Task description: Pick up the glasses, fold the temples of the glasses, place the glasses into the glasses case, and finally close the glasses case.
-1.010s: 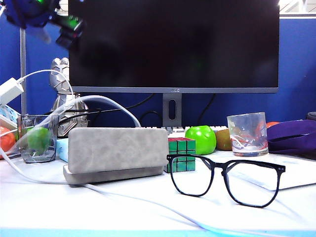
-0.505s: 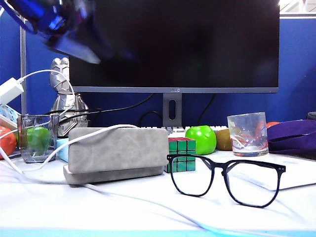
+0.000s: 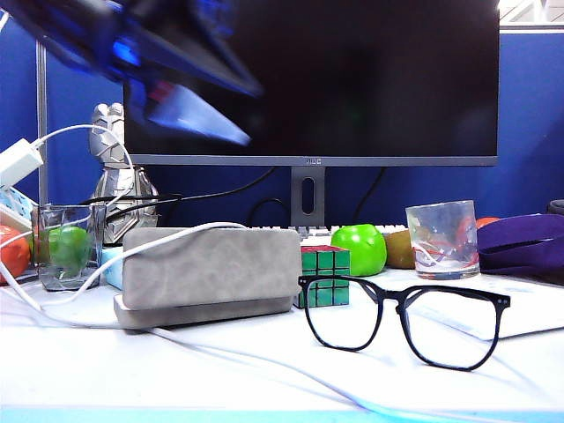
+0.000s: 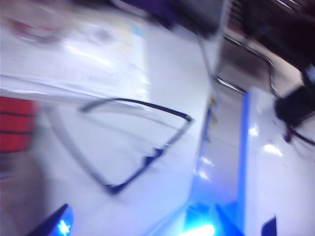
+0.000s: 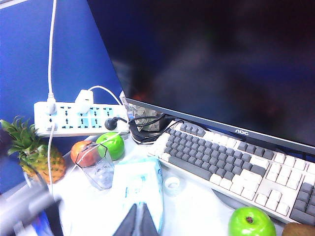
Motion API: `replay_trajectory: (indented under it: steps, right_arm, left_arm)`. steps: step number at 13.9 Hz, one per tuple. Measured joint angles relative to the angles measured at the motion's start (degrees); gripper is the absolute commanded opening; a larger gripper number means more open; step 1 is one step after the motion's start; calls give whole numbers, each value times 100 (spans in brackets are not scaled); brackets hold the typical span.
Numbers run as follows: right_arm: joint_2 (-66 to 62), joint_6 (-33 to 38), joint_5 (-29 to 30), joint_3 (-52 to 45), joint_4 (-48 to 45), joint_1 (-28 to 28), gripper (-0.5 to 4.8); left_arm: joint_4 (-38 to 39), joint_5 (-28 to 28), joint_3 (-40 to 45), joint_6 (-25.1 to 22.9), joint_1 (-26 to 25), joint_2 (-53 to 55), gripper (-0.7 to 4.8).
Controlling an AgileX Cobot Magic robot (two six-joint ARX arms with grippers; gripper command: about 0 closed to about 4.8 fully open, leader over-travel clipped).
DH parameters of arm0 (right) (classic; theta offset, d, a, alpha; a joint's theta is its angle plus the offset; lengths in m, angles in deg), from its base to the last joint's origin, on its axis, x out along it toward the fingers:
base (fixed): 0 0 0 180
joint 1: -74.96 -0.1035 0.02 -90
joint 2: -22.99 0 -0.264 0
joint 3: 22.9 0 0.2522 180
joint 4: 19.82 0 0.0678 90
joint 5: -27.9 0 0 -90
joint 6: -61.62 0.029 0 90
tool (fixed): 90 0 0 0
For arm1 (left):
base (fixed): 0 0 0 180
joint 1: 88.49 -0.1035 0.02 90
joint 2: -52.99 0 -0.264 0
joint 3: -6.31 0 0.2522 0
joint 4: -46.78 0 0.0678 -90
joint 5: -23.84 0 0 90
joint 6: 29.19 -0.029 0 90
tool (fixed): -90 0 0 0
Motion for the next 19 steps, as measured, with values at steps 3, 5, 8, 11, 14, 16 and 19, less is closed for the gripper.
replay_trajectory:
  steps: [3, 5, 8, 11, 14, 16, 19]
  right_arm:
    - [0, 0, 2, 0, 0, 0, -5]
    - [0, 0, 9, 0, 2, 0, -5]
    - [0, 0, 42, 0, 2, 0, -5]
    - [0, 0, 44, 0, 2, 0, -5]
    - [2, 0, 44, 0, 0, 0, -5]
    - [0, 0, 44, 0, 0, 0, -5]
    - [0, 0, 44, 0, 2, 0, -5]
  left_arm:
    - [-223, -1016, 2, 0, 452, 413, 366]
    - [-553, -1373, 7, 2, 492, 776, 366]
    - [-909, -1467, 9, 0, 492, 1047, 366]
    - [-1025, -1884, -9, -2, 496, 1067, 362]
    - [-1123, -2483, -11, -11, 520, 1062, 329]
    - [-1185, -2559, -11, -15, 520, 1062, 285]
    - [-1263, -2706, -7, 2, 516, 1071, 286]
